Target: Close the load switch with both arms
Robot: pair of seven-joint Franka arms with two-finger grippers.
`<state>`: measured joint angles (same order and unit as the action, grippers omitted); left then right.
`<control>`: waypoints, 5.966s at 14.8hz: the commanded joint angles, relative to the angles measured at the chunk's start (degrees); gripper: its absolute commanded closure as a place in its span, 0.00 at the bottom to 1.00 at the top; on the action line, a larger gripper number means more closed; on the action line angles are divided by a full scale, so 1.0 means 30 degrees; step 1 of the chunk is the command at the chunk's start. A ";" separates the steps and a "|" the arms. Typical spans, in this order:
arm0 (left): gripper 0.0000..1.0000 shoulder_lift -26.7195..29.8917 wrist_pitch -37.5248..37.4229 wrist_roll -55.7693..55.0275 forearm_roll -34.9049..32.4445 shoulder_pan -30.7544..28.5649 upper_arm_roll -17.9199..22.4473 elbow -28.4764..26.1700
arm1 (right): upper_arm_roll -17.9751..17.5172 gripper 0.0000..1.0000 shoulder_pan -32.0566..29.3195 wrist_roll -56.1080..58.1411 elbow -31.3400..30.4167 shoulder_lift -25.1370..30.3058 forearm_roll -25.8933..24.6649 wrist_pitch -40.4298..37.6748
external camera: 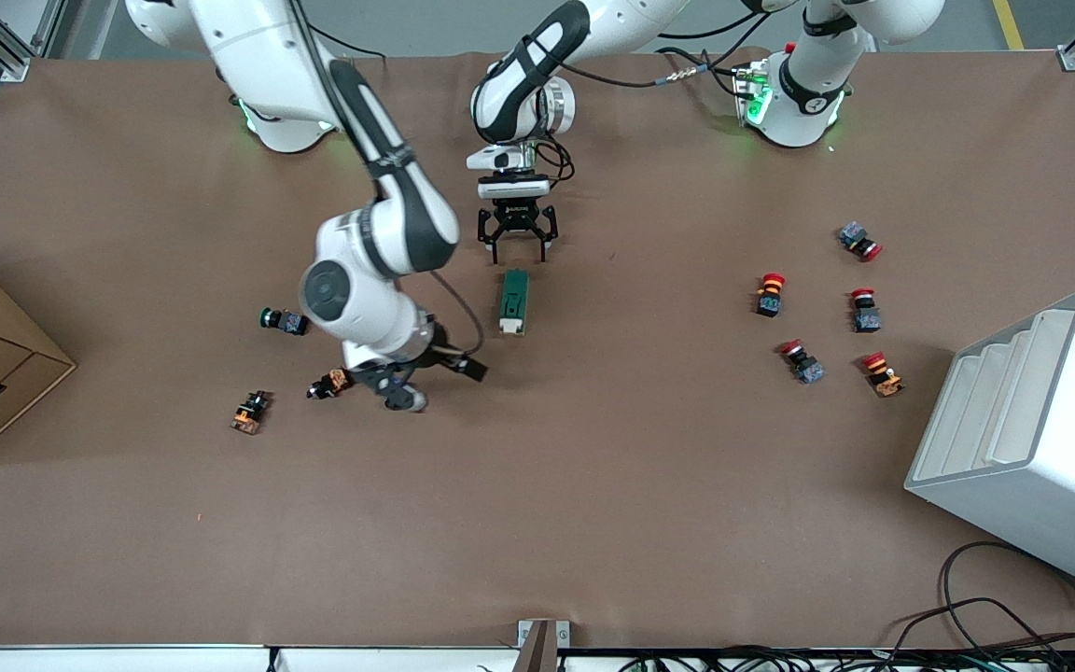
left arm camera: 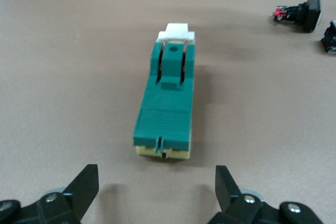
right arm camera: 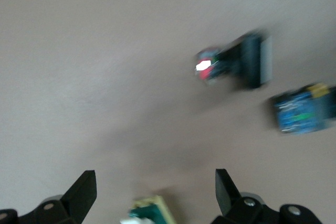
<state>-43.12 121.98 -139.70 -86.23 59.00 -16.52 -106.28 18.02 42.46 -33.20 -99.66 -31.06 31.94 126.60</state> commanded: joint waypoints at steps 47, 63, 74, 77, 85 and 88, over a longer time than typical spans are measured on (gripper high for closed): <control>0.00 1.5601 -1.1657 4.6946 2.8975 -1.9403 0.4424 0.5870 | 0.0965 0.00 -1.0962 1.3438 1.5231 0.1770 -0.7833 -2.1311; 0.00 1.6630 -1.1334 4.6508 2.8830 -1.9375 0.4102 0.4929 | -0.5685 0.00 -1.4095 1.2824 0.3072 1.0500 -1.0969 -1.4718; 0.00 1.6425 -1.1364 4.6918 2.9035 -1.9492 0.3251 0.5074 | -0.6738 0.00 -1.5002 1.2883 0.2165 1.2991 -1.1174 -1.5187; 0.00 1.6425 -1.1422 4.6889 2.9035 -1.9492 0.3252 0.5133 | -0.6711 0.00 -1.4887 1.2853 0.2135 1.3372 -1.1174 -1.5275; 0.00 1.6366 -1.1452 4.6655 2.8918 -1.9609 0.3282 0.5485 | -0.5541 0.00 -1.3891 1.2853 0.2077 1.3372 -1.1029 -1.5275; 0.00 1.6366 -1.1452 4.6655 2.8889 -1.9609 0.3282 0.5485 | -0.5538 0.00 -1.4007 1.2795 0.2106 1.3372 -1.0910 -1.5217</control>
<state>5.26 87.69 -0.04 -0.09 0.70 -6.54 -89.95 0.76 -0.38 5.97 -91.45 7.45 -0.41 80.12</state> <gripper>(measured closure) 0.000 0.000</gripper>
